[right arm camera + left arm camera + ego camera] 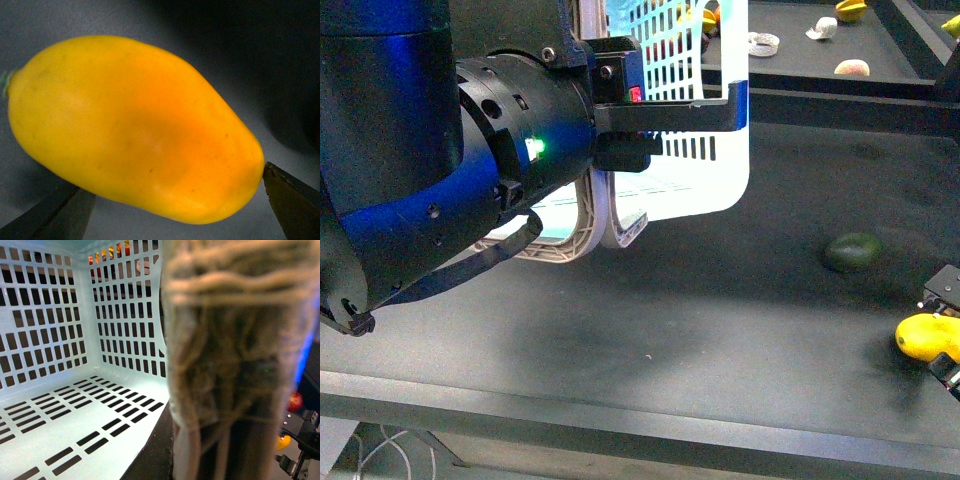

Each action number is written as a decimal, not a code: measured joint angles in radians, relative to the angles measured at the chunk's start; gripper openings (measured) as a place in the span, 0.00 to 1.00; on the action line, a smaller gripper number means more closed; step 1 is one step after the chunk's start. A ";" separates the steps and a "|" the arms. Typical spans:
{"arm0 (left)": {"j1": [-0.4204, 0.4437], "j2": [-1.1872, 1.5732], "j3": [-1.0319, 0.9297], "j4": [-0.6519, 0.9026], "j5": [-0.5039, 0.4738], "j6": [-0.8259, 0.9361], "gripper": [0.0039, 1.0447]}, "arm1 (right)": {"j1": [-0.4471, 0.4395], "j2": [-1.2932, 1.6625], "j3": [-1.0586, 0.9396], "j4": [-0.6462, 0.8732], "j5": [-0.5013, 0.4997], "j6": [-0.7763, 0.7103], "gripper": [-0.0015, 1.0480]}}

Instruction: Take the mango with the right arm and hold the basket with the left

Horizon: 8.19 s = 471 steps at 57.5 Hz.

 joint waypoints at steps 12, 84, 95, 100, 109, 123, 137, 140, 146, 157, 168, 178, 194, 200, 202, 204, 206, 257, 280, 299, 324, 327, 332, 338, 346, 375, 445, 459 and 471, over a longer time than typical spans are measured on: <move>0.000 0.000 0.000 0.000 0.000 0.000 0.04 | 0.025 0.009 0.015 -0.024 -0.023 0.085 0.92; 0.000 0.000 0.000 0.000 -0.001 0.000 0.04 | 0.099 0.072 0.072 0.045 -0.013 0.379 0.92; 0.000 0.000 0.000 0.000 0.000 0.000 0.04 | 0.098 0.077 0.072 0.041 -0.010 0.383 0.90; 0.000 0.000 0.000 0.000 0.000 0.000 0.04 | 0.098 0.077 0.072 0.040 -0.008 0.383 0.80; 0.000 0.000 0.000 0.000 0.000 0.000 0.04 | 0.096 0.077 0.067 0.038 -0.010 0.385 0.61; 0.000 0.000 0.000 0.000 0.000 0.000 0.04 | 0.083 0.045 -0.001 0.092 -0.043 0.429 0.59; 0.000 0.000 0.000 0.000 0.000 0.000 0.04 | 0.076 -0.068 -0.091 0.163 -0.105 0.535 0.59; 0.000 0.000 0.000 0.000 0.000 0.000 0.04 | 0.077 -0.113 -0.116 0.176 -0.122 0.566 0.59; 0.000 0.000 0.000 0.000 0.000 0.000 0.04 | 0.085 -0.203 -0.159 0.194 -0.154 0.621 0.59; 0.000 0.000 0.000 0.000 0.000 0.000 0.04 | 0.123 -0.367 -0.228 0.208 -0.212 0.758 0.59; 0.000 0.000 0.000 0.000 0.000 0.000 0.04 | 0.195 -0.512 -0.267 0.217 -0.239 0.898 0.59; 0.000 0.000 0.000 0.000 0.000 0.000 0.04 | 0.331 -0.660 -0.296 0.246 -0.258 1.063 0.59; 0.000 0.000 0.000 0.000 0.000 0.000 0.04 | 0.571 -0.748 -0.304 0.335 -0.282 1.308 0.59; 0.000 0.000 0.000 0.000 0.000 0.000 0.04 | 0.634 -0.737 -0.286 0.349 -0.253 1.359 0.59; 0.000 0.000 0.000 0.000 0.000 0.000 0.04 | 0.646 -0.731 -0.278 0.354 -0.245 1.368 0.59; 0.000 0.000 0.000 0.000 -0.001 0.000 0.04 | 0.668 -0.719 -0.259 0.361 -0.225 1.392 0.59; 0.000 0.000 0.000 0.000 -0.001 0.000 0.04 | 0.686 -0.706 -0.238 0.372 -0.205 1.416 0.59; 0.000 0.000 0.000 0.000 -0.001 0.000 0.04 | 0.764 -0.560 -0.059 0.336 -0.058 1.471 0.87; 0.000 0.000 0.000 -0.005 -0.002 -0.004 0.04 | 0.729 -0.725 -0.184 0.375 -0.041 1.476 0.92; 0.000 0.000 0.000 -0.005 -0.001 -0.008 0.04 | 0.640 -1.051 -0.440 0.377 0.024 1.456 0.92; 0.000 0.000 0.000 -0.005 0.002 -0.008 0.04 | 0.561 -1.640 -0.930 0.257 0.245 1.309 0.92; 0.000 0.000 0.000 -0.005 0.001 -0.008 0.04 | 0.556 -1.697 -0.960 0.227 0.261 1.309 0.92; 0.000 0.000 0.000 -0.005 -0.001 -0.008 0.04 | 0.546 -1.804 -1.007 0.150 0.293 1.312 0.92; 0.000 0.000 0.000 -0.005 0.000 -0.008 0.04 | 0.541 -1.895 -1.039 0.082 0.307 1.321 0.92; 0.000 0.000 0.000 -0.005 0.001 -0.008 0.04 | 0.541 -1.907 -1.039 0.080 0.306 1.327 0.92; 0.000 0.000 0.000 -0.005 0.000 -0.007 0.04 | 0.453 -2.048 -1.152 0.166 0.165 1.011 0.35; 0.000 0.000 0.000 -0.005 0.000 -0.008 0.04 | 0.369 -2.517 -1.216 -0.221 0.086 0.994 0.02; 0.000 0.000 0.000 -0.005 0.001 -0.011 0.04 | 0.369 -2.692 -1.215 -0.402 0.085 0.993 0.02; 0.000 0.000 0.000 -0.005 0.001 -0.010 0.04 | 0.369 -2.692 -1.215 -0.404 0.085 0.993 0.02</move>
